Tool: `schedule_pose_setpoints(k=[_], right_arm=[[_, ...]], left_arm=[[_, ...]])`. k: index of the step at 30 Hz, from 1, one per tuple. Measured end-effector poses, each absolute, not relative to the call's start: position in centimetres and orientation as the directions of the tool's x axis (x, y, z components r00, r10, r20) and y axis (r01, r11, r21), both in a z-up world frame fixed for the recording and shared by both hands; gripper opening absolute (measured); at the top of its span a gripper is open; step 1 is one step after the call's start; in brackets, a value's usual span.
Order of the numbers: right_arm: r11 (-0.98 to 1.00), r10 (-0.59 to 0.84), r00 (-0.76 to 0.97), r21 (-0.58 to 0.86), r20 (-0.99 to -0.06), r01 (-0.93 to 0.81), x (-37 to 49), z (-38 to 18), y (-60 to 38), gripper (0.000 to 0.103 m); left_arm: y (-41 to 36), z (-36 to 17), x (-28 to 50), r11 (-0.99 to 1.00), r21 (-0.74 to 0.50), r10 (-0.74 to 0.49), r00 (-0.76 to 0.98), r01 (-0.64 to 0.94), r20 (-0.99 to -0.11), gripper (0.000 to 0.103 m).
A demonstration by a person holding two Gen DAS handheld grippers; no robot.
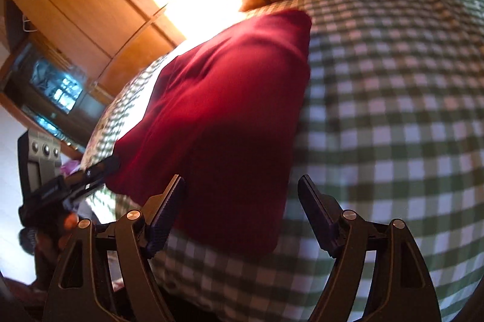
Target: Fold small clothes
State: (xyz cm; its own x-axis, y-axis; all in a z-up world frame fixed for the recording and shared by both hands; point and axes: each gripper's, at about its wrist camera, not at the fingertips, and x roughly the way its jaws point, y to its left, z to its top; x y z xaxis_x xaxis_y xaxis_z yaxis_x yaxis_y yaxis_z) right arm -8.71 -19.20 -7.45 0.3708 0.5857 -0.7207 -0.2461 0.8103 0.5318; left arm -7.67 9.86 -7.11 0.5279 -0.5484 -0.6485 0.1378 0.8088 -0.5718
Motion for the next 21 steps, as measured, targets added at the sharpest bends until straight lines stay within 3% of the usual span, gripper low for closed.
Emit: schedule_pose_setpoints(k=[2,5,11,15,16,18,21], right_arm=[[0.817,0.576,0.357,0.518,-0.735,-0.253,-9.1,-7.9,-18.4,0.046],[0.839,0.54,0.385,0.441,-0.748,-0.32,-10.0,-6.6,-17.4,0.032],[0.857,0.498,0.369,0.379,-0.785,-0.349,-10.6,-8.2,-15.9,0.032],[0.851,0.505,0.365,0.382,-0.782,-0.359,-10.5,-7.8,-16.1,0.036],[0.851,0.505,0.367,0.38,-0.781,-0.362,-10.4,-7.6,-16.3,0.042],[0.853,0.5,0.383,0.365,-0.777,-0.373,-10.4,-7.0,-16.7,0.049],[0.861,0.485,0.414,0.337,-0.77,-0.38,-10.2,-5.7,-17.2,0.05]], left_arm=[[11.2,-7.2,-7.2,0.825,-0.548,-0.528,0.533,0.137,-0.661,0.006],[12.5,-7.6,-7.8,0.851,-0.509,-0.492,0.536,0.129,-0.686,0.006],[12.8,-11.0,-8.4,0.885,-0.461,-0.425,0.499,0.056,-0.755,0.008],[13.6,-9.4,-8.1,0.888,-0.458,-0.4,0.535,0.026,-0.744,0.043],[14.1,-8.9,-7.8,0.887,-0.462,-0.393,0.55,0.013,-0.737,0.05],[15.3,-8.1,-7.2,0.881,-0.474,-0.386,0.572,-0.005,-0.724,0.053],[16.3,-7.3,-5.7,0.882,-0.47,-0.354,0.599,-0.042,-0.718,0.054]])
